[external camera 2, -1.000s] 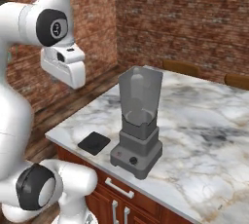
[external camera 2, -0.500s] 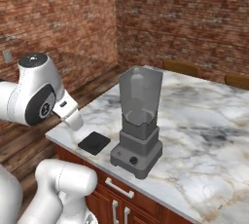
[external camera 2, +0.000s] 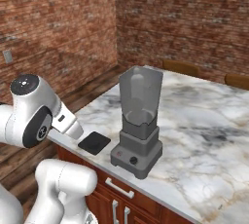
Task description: Grab the onion and lime from the fridge, place them in the blender, close the lid, and turn on the blender to create a marinade.
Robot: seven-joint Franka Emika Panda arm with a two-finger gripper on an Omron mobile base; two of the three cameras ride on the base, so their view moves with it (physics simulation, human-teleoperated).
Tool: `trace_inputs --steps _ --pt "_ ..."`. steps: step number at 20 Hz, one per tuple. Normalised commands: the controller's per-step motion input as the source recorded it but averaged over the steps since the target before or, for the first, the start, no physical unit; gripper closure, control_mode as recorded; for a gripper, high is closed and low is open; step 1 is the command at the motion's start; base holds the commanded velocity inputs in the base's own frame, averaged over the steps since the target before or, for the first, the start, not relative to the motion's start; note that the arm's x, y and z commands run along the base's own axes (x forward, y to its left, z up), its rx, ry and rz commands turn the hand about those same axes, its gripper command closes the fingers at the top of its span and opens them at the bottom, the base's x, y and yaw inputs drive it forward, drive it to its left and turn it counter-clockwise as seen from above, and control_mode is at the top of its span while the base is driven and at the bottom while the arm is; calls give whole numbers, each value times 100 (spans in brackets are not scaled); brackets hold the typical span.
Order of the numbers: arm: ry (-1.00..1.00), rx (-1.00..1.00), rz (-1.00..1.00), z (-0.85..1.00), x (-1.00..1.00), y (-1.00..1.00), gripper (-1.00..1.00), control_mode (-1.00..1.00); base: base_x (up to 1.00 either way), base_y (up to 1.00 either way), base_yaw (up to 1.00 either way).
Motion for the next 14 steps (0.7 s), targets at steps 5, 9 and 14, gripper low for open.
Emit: trace_inputs --steps 5,9,14 --pt "0 0 0 0 -30 0 -100 -100 0 0 0" --pt "0 0 0 0 -41 0 -100 -100 0 0 0" --pt "0 0 0 0 -4 0 -100 100 -16 0 -14"
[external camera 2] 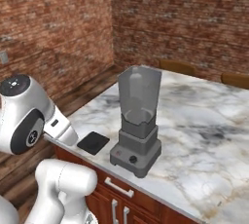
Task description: Grab the onion and lime from the fridge, place them in the blender, close the lid, and turn on the blender to create a marinade.
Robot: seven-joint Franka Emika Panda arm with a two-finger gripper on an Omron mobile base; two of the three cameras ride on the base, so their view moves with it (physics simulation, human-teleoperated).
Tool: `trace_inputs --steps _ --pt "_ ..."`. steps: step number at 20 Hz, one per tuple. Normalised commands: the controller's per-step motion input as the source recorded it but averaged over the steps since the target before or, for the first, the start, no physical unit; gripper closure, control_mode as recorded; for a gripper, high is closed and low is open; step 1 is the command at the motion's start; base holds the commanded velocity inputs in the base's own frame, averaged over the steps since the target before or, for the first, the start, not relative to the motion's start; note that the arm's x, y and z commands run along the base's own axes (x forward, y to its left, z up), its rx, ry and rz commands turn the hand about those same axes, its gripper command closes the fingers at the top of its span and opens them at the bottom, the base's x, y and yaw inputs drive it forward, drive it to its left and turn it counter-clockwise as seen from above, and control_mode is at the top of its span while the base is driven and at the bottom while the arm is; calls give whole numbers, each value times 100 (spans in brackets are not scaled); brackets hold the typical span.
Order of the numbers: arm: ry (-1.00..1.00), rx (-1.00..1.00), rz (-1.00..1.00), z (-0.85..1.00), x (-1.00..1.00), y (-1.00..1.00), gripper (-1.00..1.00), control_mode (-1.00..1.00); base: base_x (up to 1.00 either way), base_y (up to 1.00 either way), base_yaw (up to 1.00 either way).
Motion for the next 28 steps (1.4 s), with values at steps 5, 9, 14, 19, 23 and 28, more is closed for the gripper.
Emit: trace_inputs --steps 5,9,14,19,23,28 --pt "0 0 0 0 0 0 -100 100 -27 0 -56" --pt "0 0 0 0 0 0 -100 100 -41 0 -76" --pt "0 0 0 0 0 0 -100 100 -39 0 -79" --pt "0 0 0 0 0 0 -100 100 -37 -2 -79" --pt "0 0 0 0 0 0 -100 100 -7 -31 -78" --pt "0 0 0 0 0 0 -100 100 2 -69 -69"
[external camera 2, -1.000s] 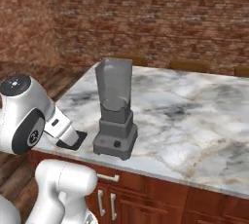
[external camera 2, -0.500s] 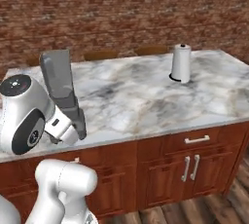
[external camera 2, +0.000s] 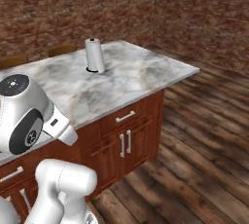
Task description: Grab the onion and lime from the fridge, place them in the blender, close the lid, and turn on the blender to create a marinade.
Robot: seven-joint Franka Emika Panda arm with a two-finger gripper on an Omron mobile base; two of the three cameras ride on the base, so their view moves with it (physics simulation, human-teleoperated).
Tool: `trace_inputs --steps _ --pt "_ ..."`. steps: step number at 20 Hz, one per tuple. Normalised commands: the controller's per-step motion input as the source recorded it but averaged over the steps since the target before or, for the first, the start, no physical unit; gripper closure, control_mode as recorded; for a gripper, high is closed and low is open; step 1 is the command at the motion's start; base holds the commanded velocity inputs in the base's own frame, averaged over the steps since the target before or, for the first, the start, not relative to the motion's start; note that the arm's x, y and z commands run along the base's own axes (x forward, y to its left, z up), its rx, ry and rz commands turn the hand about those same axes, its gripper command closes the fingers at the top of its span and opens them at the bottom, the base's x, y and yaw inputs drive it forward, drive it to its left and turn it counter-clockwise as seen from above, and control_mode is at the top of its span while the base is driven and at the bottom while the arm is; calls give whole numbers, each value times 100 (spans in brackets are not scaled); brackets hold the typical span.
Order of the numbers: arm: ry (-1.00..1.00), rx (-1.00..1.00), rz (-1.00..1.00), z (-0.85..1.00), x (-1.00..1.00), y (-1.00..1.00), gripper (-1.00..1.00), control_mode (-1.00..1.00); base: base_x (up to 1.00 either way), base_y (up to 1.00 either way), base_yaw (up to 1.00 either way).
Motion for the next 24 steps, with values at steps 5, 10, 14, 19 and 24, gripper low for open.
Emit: trace_inputs --steps 5,10,14,19,24 --pt "0 0 0 0 0 0 -100 100 11 -85 -65" --pt "0 0 0 0 0 0 -100 100 33 -95 -54" --pt "0 0 0 0 0 0 -100 100 91 -90 -35" --pt "0 0 0 0 0 0 -100 100 100 -43 -26" --pt "0 0 0 0 0 0 -100 100 100 3 -14"
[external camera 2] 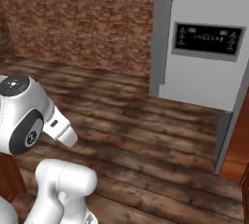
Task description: Grab the onion and lime from the fridge, place them in the blender, close the lid, and turn on the blender to create a marinade.
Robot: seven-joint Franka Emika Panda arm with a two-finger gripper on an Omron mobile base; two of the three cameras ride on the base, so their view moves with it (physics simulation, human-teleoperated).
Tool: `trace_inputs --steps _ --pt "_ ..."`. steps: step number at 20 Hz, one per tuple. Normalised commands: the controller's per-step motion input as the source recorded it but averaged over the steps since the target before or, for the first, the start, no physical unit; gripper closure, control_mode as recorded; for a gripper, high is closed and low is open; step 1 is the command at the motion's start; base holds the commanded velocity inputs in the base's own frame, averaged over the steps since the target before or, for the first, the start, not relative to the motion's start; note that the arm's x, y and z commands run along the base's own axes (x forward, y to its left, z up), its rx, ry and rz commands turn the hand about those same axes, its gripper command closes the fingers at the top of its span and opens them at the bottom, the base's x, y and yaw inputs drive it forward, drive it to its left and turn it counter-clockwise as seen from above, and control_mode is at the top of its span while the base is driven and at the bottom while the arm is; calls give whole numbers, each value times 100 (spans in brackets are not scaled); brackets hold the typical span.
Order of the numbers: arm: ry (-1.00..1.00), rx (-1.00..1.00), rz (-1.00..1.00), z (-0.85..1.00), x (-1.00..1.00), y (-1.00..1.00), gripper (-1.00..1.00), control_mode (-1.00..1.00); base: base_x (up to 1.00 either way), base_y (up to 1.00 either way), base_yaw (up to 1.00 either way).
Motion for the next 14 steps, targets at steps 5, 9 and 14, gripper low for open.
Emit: trace_inputs --steps 5,9,14 --pt "0 0 0 0 0 0 -100 100 100 14 -10" --pt "0 0 0 0 0 0 -100 100 100 19 -6" --pt "0 0 0 0 0 0 -100 100 100 43 0"
